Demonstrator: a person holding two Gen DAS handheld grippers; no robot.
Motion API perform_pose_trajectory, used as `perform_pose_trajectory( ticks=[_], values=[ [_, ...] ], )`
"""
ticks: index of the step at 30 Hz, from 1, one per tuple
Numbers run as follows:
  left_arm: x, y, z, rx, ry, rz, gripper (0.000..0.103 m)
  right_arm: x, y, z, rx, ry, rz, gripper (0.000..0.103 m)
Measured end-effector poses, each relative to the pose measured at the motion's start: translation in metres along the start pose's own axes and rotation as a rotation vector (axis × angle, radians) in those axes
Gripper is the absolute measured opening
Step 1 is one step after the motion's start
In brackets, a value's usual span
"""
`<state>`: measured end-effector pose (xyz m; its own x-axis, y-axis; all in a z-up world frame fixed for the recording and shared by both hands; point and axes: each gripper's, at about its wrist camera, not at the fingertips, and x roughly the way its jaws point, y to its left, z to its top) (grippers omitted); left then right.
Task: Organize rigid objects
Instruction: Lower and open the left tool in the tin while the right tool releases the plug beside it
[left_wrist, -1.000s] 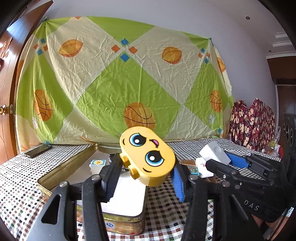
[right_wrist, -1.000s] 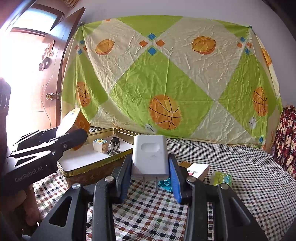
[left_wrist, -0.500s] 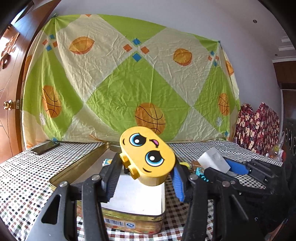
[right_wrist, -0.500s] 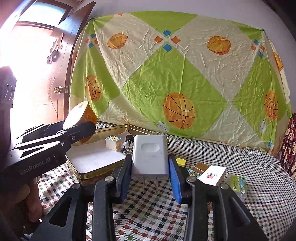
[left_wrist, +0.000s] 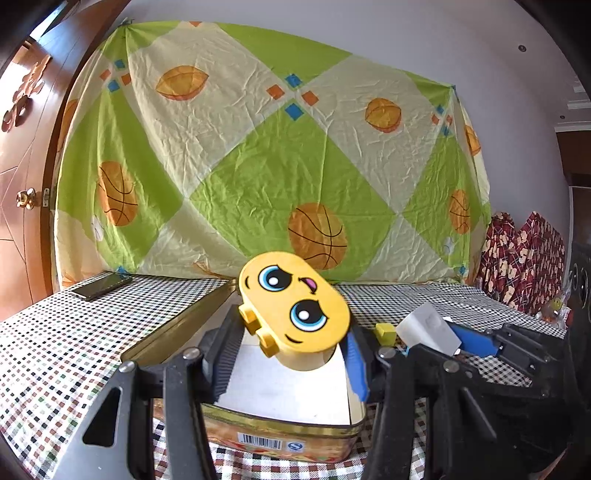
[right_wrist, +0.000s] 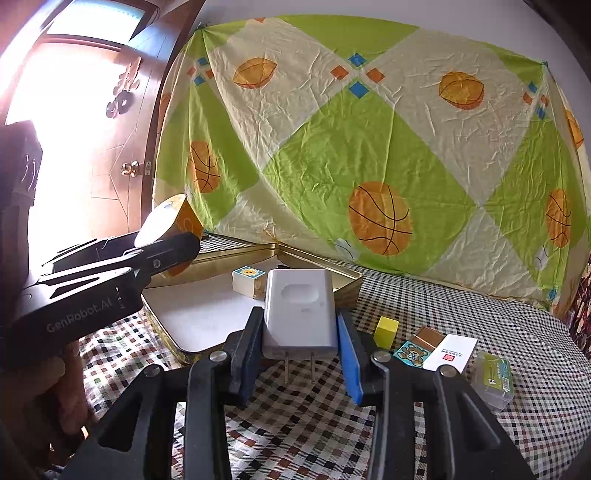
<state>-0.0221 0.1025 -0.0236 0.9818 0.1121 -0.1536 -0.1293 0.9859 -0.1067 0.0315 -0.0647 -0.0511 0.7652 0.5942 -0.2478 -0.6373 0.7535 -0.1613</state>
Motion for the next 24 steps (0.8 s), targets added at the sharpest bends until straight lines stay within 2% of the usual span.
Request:
perform_pose_trajectory(
  ticks=[14, 24],
  values=[
    [0.000, 0.027, 0.001, -0.037, 0.023, 0.021, 0.050, 0.009, 0.011, 0.005, -0.019, 0.033, 0.028, 0.041],
    [0.011, 0.043, 0.011, -0.051, 0.096, 0.019, 0.050, 0.018, 0.018, 0.014, -0.013, 0.065, 0.072, 0.041]
  ],
)
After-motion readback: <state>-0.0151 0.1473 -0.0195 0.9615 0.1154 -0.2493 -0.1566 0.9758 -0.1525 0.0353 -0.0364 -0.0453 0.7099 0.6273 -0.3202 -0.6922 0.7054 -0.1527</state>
